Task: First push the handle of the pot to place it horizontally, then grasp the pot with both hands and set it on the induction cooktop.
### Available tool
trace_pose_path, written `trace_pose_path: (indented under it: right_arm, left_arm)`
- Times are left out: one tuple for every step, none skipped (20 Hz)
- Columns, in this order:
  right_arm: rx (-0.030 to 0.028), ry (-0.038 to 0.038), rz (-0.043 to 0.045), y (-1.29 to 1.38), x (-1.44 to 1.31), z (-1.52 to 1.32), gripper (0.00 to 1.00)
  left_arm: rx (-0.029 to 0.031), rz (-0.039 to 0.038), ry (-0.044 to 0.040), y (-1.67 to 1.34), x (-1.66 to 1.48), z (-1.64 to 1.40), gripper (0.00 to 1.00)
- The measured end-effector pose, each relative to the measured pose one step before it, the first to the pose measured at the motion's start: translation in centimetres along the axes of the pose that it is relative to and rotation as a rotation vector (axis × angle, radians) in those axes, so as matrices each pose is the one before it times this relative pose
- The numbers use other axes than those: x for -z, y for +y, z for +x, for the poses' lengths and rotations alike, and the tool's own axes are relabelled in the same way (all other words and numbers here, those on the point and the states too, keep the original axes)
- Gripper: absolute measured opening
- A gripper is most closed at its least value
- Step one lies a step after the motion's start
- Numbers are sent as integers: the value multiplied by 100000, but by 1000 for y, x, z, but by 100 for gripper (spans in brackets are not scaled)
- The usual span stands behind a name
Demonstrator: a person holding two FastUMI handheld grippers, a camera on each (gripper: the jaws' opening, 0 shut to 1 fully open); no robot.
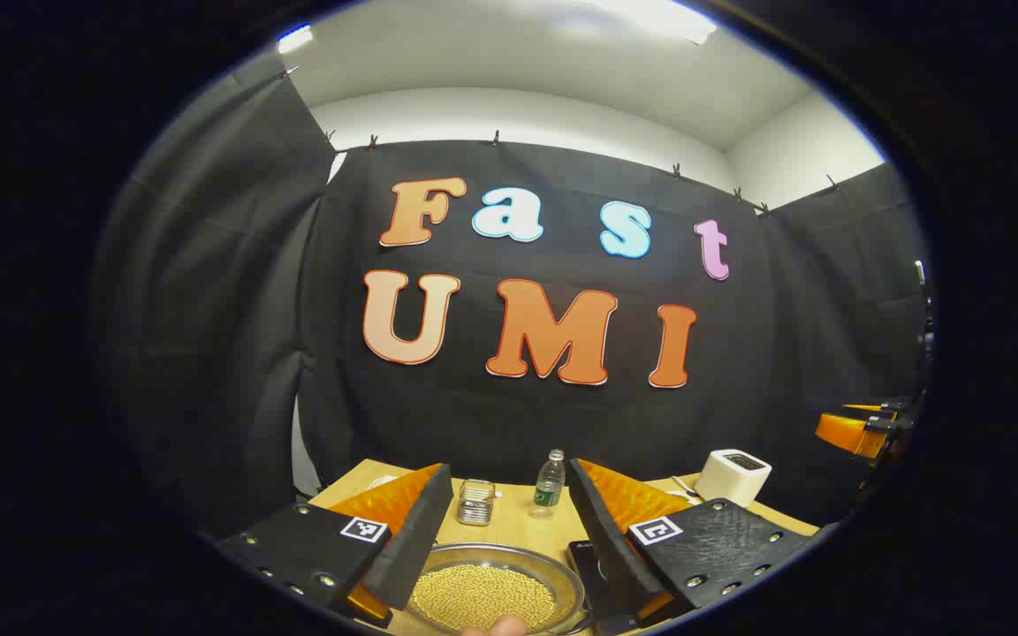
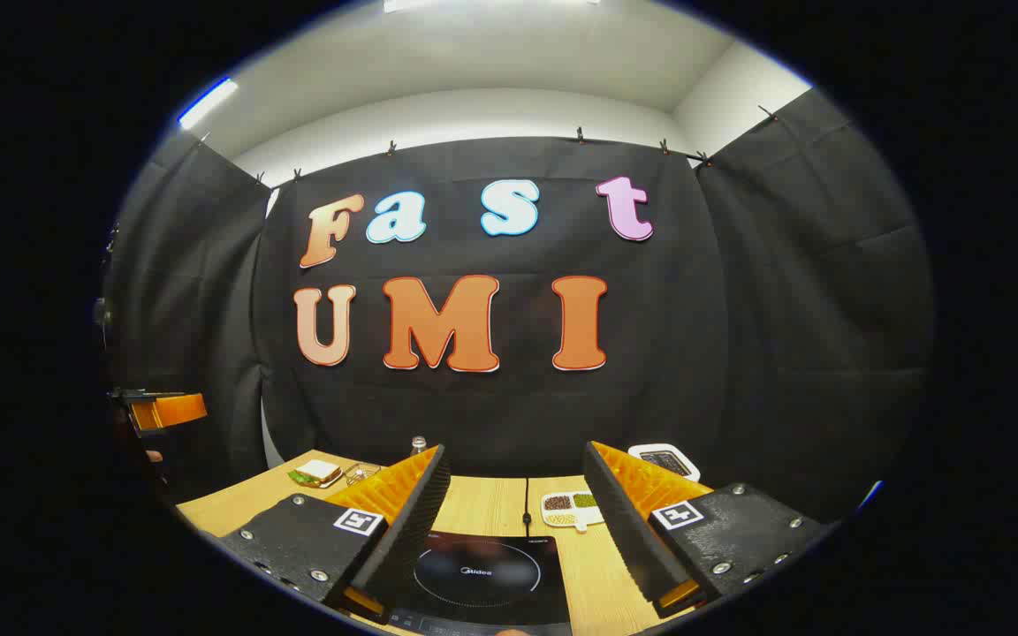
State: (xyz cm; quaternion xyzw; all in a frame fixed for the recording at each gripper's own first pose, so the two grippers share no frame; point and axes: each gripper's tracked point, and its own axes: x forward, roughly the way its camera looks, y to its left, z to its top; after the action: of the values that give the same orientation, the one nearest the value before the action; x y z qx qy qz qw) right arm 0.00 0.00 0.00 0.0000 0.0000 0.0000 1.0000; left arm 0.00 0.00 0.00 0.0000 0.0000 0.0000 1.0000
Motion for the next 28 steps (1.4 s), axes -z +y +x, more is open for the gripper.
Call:
trace_pose_path:
  right_arm:
    - [-195, -187, 223, 91, -143, 102, 95]
    - [-110, -525, 249, -46, -77, 30, 95]
    - [69, -622, 198, -26, -116, 187, 95]
    - [-84, -347, 226, -9, 39, 154, 95]
    - [-288, 71, 276, 87, 43, 156, 95]
    - [-373, 371, 69, 31, 201, 70, 95]
    - [-162, 566, -65, -104, 164, 130, 95]
    - [239, 364, -23, -153, 104, -43, 95]
    - [606, 42, -214, -265, 63, -16, 95]
    - [736, -207, -402, -275, 6, -73, 95]
    - [376, -10, -325, -177, -33, -1, 95]
    - [-324, 390, -17, 81, 44, -104, 95]
    - [-896, 759, 193, 167, 11, -13, 95]
    - [-950, 533, 146, 161, -42, -175, 95]
    - [-265, 35, 14, -11, -205, -82, 95]
    - [268, -419, 15, -299, -186, -95, 95]
    - [580, -507, 39, -281, -329, -67, 95]
    - [323, -377, 113, -133, -192, -29, 95]
    - [48, -113, 152, -80, -138, -103, 95]
    - [-50, 51, 55, -35, 105, -109, 95]
    - [65, -73, -96, -92, -31, -46, 95]
    - [369, -165, -49, -297, -73, -41, 95]
    - [342, -163, 123, -178, -151, -39, 95]
    - [148, -37, 448, -49, 41, -38, 95]
    - [-2, 191, 528, -25, 47, 28, 95]
    - [-83, 297, 294, 90, 142, 25, 95]
    - [-166, 332, -55, 27, 103, 3, 95]
    - [-38, 373, -376, -40, 117, 10, 95]
  left_arm:
    - [-1099, 1332, 394, 569, -121, -6, 84]
    - [1082, -2689, 1747, 369, -100, -149, 84]
    - [2918, -6189, 1078, -583, -308, -342, 84]
    - [-7, -3785, -1204, 395, -993, -165, 84]
    - [-4943, 2327, -2959, 1553, -956, 152, 84]
    - [-5872, 5492, -1854, 1875, -463, 12, 84]
    - [-3489, 4322, 207, 1140, 187, -71, 82]
    - [-592, 2327, 112, 44, 334, -50, 82]
    - [1439, -589, -360, -517, 47, -67, 84]
    - [1612, -1606, -44, -702, -71, -279, 84]
    - [528, -669, -388, -196, -63, -52, 84]
    - [-513, 488, -482, 292, 42, 127, 84]
    - [-1671, 1410, -526, 285, 40, 103, 84]
    - [-1495, 1631, -454, 241, 61, -112, 84]
    - [-331, 1159, -336, 8, 20, -103, 83]
    - [682, -2, -74, -467, 44, -149, 84]
    - [1504, -1160, 142, -537, 17, -23, 84]
    - [1737, -1232, 492, -499, 248, 51, 84]
    - [1426, -704, 702, -417, 249, 67, 84]
    - [691, 232, 146, -106, 122, -13, 84]
    - [-4, 1277, -540, -58, -57, 39, 84]
    - [-589, 1765, -841, 117, -90, 42, 84]
    - [-1113, 1612, -584, 179, -64, -47, 84]
    - [-191, 622, -351, -210, 21, -98, 84]
    - [1155, -345, -80, -493, -56, -52, 88]
    - [1891, -766, 881, -514, 388, 45, 82]
    - [2950, -622, 379, -739, 266, 71, 72]
    - [1490, -1044, 812, -348, 320, -262, 72]
